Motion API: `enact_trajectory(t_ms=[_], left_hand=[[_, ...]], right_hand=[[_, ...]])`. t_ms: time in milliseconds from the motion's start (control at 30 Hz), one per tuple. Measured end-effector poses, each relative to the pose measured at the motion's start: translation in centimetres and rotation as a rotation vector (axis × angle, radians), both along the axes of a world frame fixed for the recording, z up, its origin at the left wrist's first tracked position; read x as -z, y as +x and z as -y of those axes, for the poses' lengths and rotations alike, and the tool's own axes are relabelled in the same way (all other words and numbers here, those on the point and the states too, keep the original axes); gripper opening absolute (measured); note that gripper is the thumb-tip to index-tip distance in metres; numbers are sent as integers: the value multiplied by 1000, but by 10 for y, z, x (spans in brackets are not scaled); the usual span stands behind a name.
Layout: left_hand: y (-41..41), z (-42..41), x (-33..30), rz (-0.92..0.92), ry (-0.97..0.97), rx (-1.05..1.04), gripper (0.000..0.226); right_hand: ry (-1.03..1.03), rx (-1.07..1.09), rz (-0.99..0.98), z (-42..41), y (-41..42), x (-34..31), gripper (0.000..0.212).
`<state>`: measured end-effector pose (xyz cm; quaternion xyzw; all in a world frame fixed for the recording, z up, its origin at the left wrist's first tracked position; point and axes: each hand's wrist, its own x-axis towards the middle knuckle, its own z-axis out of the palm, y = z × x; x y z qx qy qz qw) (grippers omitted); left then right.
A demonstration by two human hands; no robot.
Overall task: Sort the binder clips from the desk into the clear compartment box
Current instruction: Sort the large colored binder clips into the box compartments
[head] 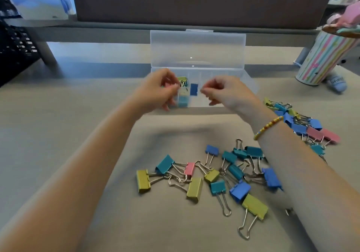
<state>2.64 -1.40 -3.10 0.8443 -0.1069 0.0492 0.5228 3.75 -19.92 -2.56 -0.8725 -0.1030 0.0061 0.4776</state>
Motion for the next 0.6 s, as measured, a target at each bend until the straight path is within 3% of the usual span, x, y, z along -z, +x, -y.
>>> enact_trajectory(t_ms=[67, 200, 600], left_hand=[[17, -2, -8, 59, -75, -92, 17], [44, -2, -7, 151, -14, -205, 16], [85, 6, -7, 154, -6, -206, 22]], right_hand=[[62, 49, 25, 2, 16, -13, 4], [-45, 74, 90, -2, 44, -23, 9], [-367, -179, 0, -37, 106, -11, 14]])
